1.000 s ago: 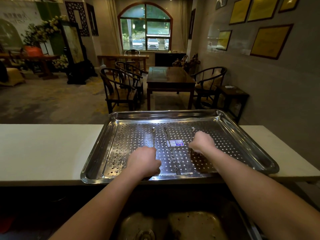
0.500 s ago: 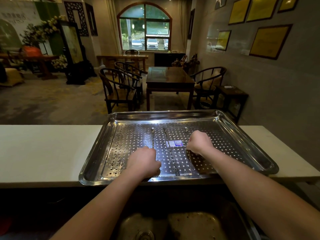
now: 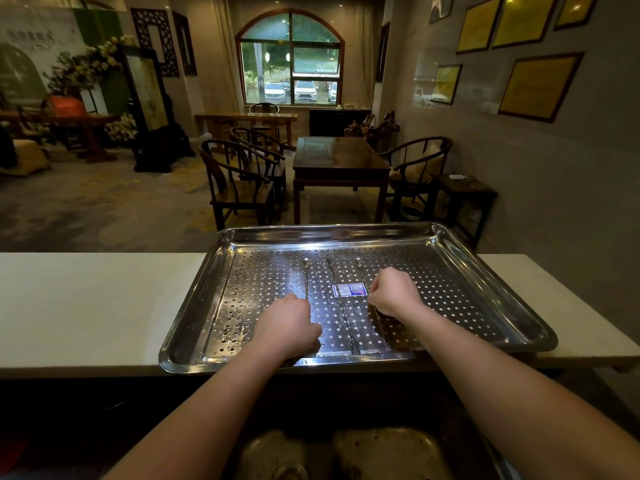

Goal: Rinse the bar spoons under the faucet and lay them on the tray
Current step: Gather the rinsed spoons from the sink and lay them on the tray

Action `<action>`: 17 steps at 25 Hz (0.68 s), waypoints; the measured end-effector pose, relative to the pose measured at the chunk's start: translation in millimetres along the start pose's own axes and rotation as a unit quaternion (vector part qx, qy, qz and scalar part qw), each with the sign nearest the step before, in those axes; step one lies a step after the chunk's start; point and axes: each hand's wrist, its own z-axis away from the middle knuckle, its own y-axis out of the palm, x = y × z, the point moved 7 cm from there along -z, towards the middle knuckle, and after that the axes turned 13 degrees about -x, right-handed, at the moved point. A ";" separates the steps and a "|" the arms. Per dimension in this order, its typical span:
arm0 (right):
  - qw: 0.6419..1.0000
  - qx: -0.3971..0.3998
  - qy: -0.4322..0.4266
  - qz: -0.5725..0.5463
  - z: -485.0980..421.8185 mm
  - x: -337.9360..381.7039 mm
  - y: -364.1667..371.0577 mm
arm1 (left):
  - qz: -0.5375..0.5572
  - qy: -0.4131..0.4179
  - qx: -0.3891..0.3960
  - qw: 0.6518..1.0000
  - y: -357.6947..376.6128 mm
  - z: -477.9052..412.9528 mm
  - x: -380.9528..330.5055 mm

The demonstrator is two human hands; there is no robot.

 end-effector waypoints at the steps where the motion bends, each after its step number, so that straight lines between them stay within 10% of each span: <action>1: 1.000 0.000 0.002 -0.003 0.7 -0.4 -0.8 | 0.002 0.000 0.000 1.000 0.2 0.0 0.1; 17: 1.000 -0.009 0.005 -0.013 10.4 -0.1 -4.2 | 0.004 0.017 -0.018 1.000 -0.9 0.6 -1.0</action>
